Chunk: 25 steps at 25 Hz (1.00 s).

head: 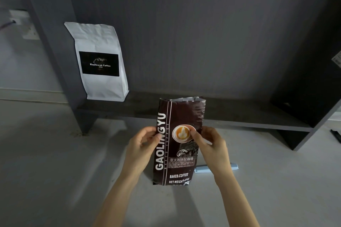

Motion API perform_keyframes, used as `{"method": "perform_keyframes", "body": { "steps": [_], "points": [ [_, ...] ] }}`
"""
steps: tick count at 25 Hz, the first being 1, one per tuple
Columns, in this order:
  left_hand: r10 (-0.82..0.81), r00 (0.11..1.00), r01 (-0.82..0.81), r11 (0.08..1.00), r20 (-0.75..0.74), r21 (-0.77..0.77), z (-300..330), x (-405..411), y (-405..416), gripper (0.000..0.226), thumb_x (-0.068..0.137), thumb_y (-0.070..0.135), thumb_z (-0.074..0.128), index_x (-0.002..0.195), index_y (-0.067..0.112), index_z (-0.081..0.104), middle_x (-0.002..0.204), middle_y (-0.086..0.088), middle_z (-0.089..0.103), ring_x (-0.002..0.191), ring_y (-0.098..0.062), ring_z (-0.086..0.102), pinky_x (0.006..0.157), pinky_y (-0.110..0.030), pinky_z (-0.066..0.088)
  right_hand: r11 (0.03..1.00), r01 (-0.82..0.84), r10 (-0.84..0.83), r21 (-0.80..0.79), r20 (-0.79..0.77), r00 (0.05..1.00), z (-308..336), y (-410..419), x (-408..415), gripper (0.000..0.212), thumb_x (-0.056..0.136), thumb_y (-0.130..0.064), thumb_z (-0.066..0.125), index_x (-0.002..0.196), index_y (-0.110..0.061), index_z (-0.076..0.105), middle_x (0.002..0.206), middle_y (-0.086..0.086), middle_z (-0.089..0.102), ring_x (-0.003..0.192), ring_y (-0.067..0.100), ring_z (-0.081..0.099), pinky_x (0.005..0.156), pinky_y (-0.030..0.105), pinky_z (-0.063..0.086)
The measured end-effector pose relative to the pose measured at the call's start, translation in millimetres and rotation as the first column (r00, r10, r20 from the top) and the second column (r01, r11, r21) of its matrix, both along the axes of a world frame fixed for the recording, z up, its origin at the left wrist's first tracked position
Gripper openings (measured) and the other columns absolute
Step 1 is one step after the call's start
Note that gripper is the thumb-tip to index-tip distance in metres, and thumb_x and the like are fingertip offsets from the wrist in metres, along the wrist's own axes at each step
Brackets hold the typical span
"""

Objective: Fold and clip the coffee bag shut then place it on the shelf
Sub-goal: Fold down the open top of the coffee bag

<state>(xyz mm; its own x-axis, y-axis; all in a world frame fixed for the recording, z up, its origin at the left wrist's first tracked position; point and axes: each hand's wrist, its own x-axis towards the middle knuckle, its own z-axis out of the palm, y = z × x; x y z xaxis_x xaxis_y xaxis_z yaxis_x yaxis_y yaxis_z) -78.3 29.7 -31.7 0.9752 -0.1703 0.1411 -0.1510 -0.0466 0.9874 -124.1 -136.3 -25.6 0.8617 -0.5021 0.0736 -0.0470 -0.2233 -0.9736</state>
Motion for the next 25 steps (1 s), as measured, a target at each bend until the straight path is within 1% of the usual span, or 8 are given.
{"method": "perform_keyframes", "body": {
  "steps": [4, 8, 11, 13, 17, 20, 23, 25],
  "points": [
    [-0.010, 0.999, 0.010, 1.000, 0.045, 0.005, -1.2, -0.1, -2.4, 0.019, 0.081, 0.009, 0.060, 0.085, 0.027, 0.060, 0.085, 0.009, 0.067, 0.073, 0.009, 0.062, 0.066, -0.003, 0.045, 0.999, 0.047, -0.046, -0.026, 0.031, 0.998, -3.3, -4.2, -2.5, 0.019, 0.077, -0.023, 0.067, 0.069, -0.010, 0.056, 0.066, -0.002, 0.061, 0.068, 0.015, 0.057, 0.058, 0.018, 0.042],
    [0.015, 0.996, -0.015, 1.000, 0.087, -0.004, -1.3, -1.7, -9.0, 0.016, 0.083, 0.005, 0.056, 0.084, 0.021, 0.057, 0.083, 0.007, 0.066, 0.071, 0.011, 0.061, 0.063, -0.003, 0.043, 0.990, 0.062, -0.056, -0.123, 0.055, 0.997, -2.7, -5.2, -6.1, 0.029, 0.078, -0.022, 0.066, 0.057, -0.018, 0.046, 0.056, -0.005, 0.054, 0.051, 0.005, 0.049, 0.045, 0.006, 0.037],
    [0.010, 0.997, -0.009, 1.000, 0.074, -0.015, -0.9, -2.7, -9.0, 0.018, 0.084, 0.008, 0.055, 0.080, 0.025, 0.056, 0.083, 0.007, 0.066, 0.071, 0.010, 0.061, 0.064, -0.003, 0.044, 0.994, 0.031, -0.021, -0.108, 0.087, 0.996, -3.3, -5.6, -7.5, 0.020, 0.079, -0.019, 0.064, 0.065, -0.015, 0.051, 0.061, -0.004, 0.057, 0.055, 0.003, 0.055, 0.047, 0.003, 0.040],
    [0.011, 0.997, -0.010, 1.000, 0.070, -0.014, 1.4, -4.9, -8.8, 0.016, 0.085, 0.010, 0.053, 0.079, 0.025, 0.057, 0.082, 0.008, 0.066, 0.071, 0.012, 0.060, 0.064, -0.001, 0.042, 0.996, -0.018, 0.027, -0.087, 0.104, 0.994, -3.0, -5.7, -8.9, 0.006, 0.081, -0.017, 0.062, 0.084, -0.018, 0.057, 0.070, -0.001, 0.064, 0.066, 0.003, 0.060, 0.054, 0.003, 0.045],
    [0.039, 0.997, -0.038, 0.999, 0.072, -0.017, 5.4, -7.3, -7.4, 0.021, 0.088, 0.015, 0.050, 0.078, 0.032, 0.055, 0.073, 0.016, 0.066, 0.069, 0.019, 0.057, 0.062, 0.002, 0.040, 0.987, -0.126, 0.144, -0.101, 0.195, 0.970, -3.5, -3.1, -11.9, 0.029, 0.084, -0.007, 0.056, 0.106, -0.026, 0.053, 0.081, -0.006, 0.065, 0.083, 0.014, 0.064, 0.075, 0.024, 0.055],
    [-0.005, 0.992, 0.004, 1.000, 0.123, 0.003, 7.4, -7.0, -5.3, 0.030, 0.088, 0.005, 0.046, 0.090, 0.033, 0.055, 0.085, 0.025, 0.063, 0.076, 0.023, 0.055, 0.065, 0.004, 0.039, 0.985, -0.142, 0.163, -0.103, 0.235, 0.958, -4.0, -1.7, -13.3, 0.031, 0.086, -0.001, 0.051, 0.095, -0.030, 0.057, 0.076, -0.015, 0.068, 0.082, 0.013, 0.065, 0.075, 0.025, 0.054],
    [-0.001, 0.992, 0.001, 1.000, 0.128, -0.005, 6.0, -6.7, -3.5, 0.038, 0.082, -0.013, 0.042, 0.092, 0.016, 0.064, 0.069, 0.034, 0.068, 0.075, 0.018, 0.059, 0.064, 0.001, 0.042, 0.984, -0.170, 0.179, -0.058, 0.230, 0.957, -3.1, -3.6, -15.6, 0.049, 0.085, 0.015, 0.034, 0.081, -0.026, 0.060, 0.070, -0.021, 0.070, 0.069, -0.004, 0.062, 0.064, 0.008, 0.047],
    [0.007, 0.995, -0.003, 0.999, 0.095, -0.037, 5.7, -7.1, -2.9, 0.035, 0.085, -0.007, 0.044, 0.086, 0.019, 0.067, 0.069, 0.033, 0.069, 0.074, 0.012, 0.062, 0.064, -0.004, 0.047, 0.979, -0.201, 0.203, -0.033, 0.204, 0.958, -0.6, -6.5, -18.7, 0.052, 0.085, 0.017, 0.027, 0.079, -0.022, 0.062, 0.068, -0.024, 0.070, 0.067, -0.006, 0.061, 0.061, 0.007, 0.047]
  ]
}}
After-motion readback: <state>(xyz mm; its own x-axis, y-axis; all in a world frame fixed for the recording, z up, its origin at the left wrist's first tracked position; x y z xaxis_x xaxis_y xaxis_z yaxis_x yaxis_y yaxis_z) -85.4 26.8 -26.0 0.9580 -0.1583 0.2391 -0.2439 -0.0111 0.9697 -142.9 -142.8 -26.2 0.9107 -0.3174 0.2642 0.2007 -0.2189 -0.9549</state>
